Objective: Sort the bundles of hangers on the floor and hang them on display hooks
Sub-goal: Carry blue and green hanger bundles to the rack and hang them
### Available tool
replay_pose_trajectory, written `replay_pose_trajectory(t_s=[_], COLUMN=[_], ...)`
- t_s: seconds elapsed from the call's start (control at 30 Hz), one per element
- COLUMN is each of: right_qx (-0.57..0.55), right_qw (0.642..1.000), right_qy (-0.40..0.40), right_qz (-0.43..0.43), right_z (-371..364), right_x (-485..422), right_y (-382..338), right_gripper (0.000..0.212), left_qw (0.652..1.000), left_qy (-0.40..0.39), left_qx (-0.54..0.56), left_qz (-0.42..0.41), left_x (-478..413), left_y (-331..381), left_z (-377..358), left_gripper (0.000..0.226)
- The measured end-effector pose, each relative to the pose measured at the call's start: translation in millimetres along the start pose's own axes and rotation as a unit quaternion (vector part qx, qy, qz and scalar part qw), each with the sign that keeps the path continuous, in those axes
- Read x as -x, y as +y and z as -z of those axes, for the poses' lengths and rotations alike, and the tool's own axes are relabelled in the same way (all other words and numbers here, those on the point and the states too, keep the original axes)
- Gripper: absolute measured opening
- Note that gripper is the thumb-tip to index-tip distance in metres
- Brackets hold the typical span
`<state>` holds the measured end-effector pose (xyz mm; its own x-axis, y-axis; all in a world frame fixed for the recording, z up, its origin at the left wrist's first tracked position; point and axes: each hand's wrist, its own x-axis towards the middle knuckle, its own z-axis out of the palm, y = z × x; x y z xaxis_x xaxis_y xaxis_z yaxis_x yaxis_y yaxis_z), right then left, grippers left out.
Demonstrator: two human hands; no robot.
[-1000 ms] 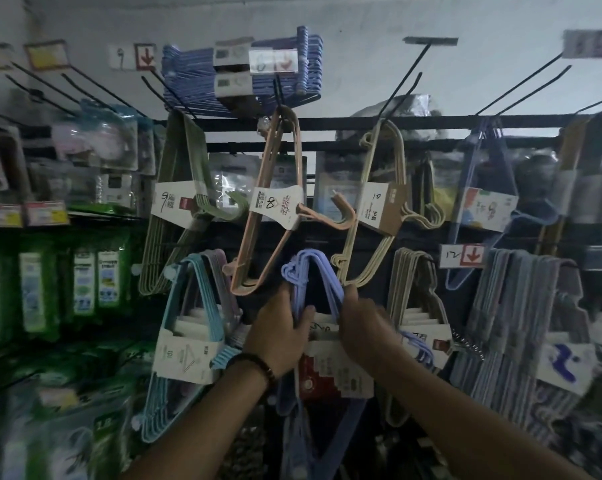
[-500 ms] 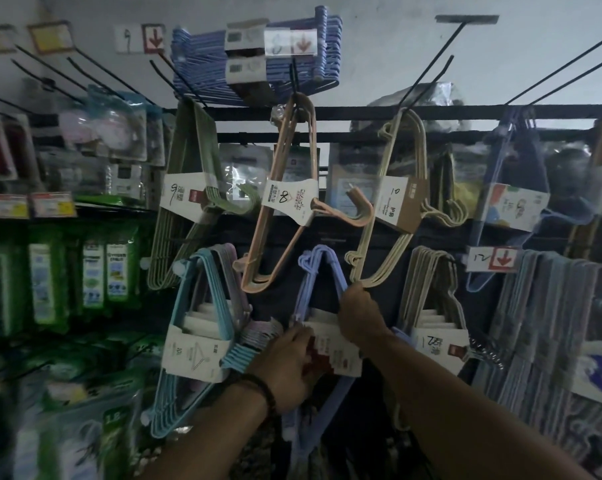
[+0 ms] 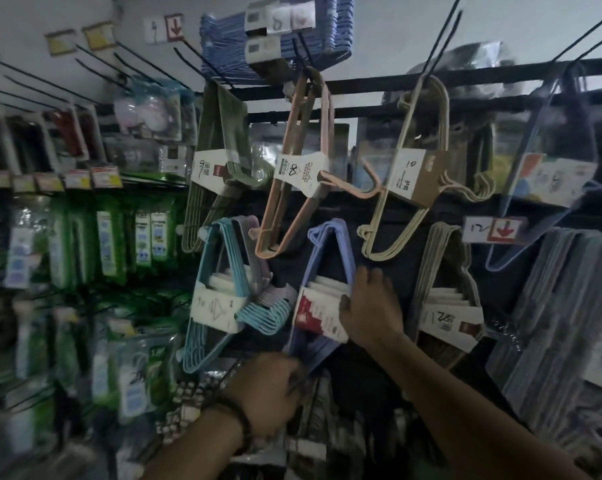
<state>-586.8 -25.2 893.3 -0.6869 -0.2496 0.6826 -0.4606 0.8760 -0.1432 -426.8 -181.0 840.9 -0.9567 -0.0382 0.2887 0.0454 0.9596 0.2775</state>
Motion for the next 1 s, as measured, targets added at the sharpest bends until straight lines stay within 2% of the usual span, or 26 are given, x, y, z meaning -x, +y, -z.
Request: replay_pose_trajectory(t_s=[0.07, 0.17, 0.27, 0.37, 0.47, 0.63, 0.77, 0.87, 0.93, 1.0], right_qx=[-0.012, -0.117, -0.179, -0.194, -0.234, -0.244, -0.228, -0.196, -0.178, -0.150], right_qw=[0.997, 0.971, 0.919, 0.868, 0.791, 0.704, 0.642, 0.587, 0.567, 0.562], right_qy=[-0.016, -0.099, -0.221, -0.298, -0.398, -0.499, -0.590, -0.671, -0.710, -0.735], right_qz=[0.069, 0.182, 0.273, 0.346, 0.402, 0.442, 0.432, 0.409, 0.378, 0.349], right_z=[9.3, 16.8, 14.3, -3.0, -15.2, -30.8, -43.0, -57.8, -80.0, -109.1], right_x=[23.5, 64.1, 115.9, 186.4, 268.7, 409.8, 524.4, 599.7, 647.0, 692.0], right_y=[2.7, 6.5, 7.4, 1.8, -9.8, -32.3, -51.3, -59.5, -57.2, -47.8], right_gripper=[0.039, 0.025, 0.021, 0.022, 0.019, 0.021, 0.024, 0.021, 0.017, 0.013], left_qw=[0.999, 0.993, 0.981, 0.953, 0.912, 0.829, 0.764, 0.717, 0.683, 0.652], left_qy=[-0.004, -0.026, -0.078, -0.116, -0.161, -0.237, -0.201, -0.188, -0.176, -0.168], left_qx=[-0.024, -0.058, -0.029, -0.031, -0.029, -0.017, 0.054, 0.125, 0.170, 0.208], left_qz=[0.028, 0.095, 0.174, 0.277, 0.377, 0.507, 0.610, 0.659, 0.688, 0.710], left_x=[21.0, 61.1, 112.9, 182.4, 275.8, 427.3, 537.5, 602.4, 639.9, 671.9], left_y=[10.6, 29.4, 55.8, 78.2, 90.4, 127.5, 150.4, 163.3, 162.1, 155.2], left_z=[-10.7, -32.0, -63.0, -103.8, -142.7, -183.9, -216.3, -252.1, -291.7, -345.7], left_gripper=[0.040, 0.033, 0.032, 0.029, 0.037, 0.036, 0.041, 0.027, 0.022, 0.020])
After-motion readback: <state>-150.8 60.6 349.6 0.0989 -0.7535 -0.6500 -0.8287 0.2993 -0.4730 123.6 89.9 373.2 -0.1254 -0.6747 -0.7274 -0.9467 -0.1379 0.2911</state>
